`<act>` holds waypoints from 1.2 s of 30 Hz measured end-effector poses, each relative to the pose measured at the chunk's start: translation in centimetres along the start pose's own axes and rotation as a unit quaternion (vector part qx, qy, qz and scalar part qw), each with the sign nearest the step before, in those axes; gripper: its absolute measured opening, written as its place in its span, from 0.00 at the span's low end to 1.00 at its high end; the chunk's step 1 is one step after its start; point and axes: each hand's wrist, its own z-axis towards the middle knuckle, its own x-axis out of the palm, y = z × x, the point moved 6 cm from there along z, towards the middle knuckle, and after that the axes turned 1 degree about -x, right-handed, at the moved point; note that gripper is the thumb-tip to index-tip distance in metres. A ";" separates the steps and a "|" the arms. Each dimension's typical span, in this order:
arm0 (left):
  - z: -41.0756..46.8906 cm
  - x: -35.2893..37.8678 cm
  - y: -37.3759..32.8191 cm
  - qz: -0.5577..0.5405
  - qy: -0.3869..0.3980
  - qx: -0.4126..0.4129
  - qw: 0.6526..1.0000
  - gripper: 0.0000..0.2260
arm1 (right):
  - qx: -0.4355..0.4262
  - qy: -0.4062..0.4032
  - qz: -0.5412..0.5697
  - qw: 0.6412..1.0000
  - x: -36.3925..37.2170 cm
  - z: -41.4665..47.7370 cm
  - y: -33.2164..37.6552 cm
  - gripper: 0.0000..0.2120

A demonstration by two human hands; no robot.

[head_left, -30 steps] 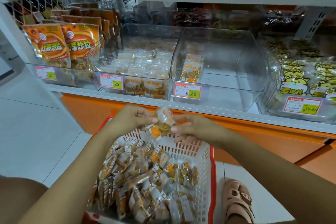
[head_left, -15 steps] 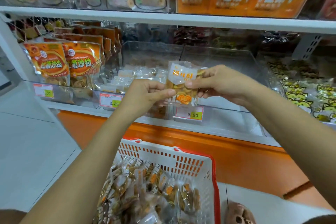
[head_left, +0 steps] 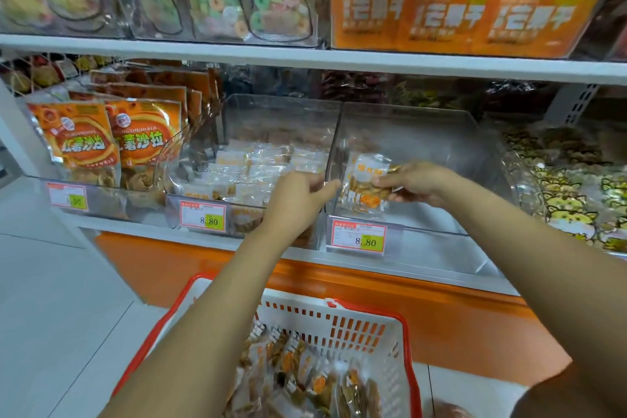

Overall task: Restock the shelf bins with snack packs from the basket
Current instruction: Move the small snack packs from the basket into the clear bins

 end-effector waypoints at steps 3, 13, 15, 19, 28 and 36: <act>0.0 -0.1 0.1 0.017 0.008 0.006 1.000 0.20 | 0.006 -0.021 0.006 1.000 0.5 1.6 -0.5 0.08; -0.1 0.1 0.2 0.000 0.013 0.022 1.000 0.10 | 0.106 0.007 -0.051 0.993 2.4 3.6 -2.3 0.11; 0.0 0.1 0.3 0.006 0.015 0.025 1.000 0.10 | 0.131 0.036 -0.082 0.987 3.0 3.7 -2.4 0.11; -0.1 0.1 0.2 -0.001 0.011 0.036 0.999 0.08 | 0.157 0.069 -0.103 0.980 3.2 3.9 -2.8 0.12; 0.0 0.0 0.0 0.006 -0.011 0.046 0.999 0.15 | 0.068 0.080 -0.124 0.987 4.0 2.8 -1.6 0.11; 0.0 0.1 0.2 0.009 0.002 0.037 0.999 0.14 | -0.005 -0.092 -0.102 0.991 1.8 3.7 -0.5 0.25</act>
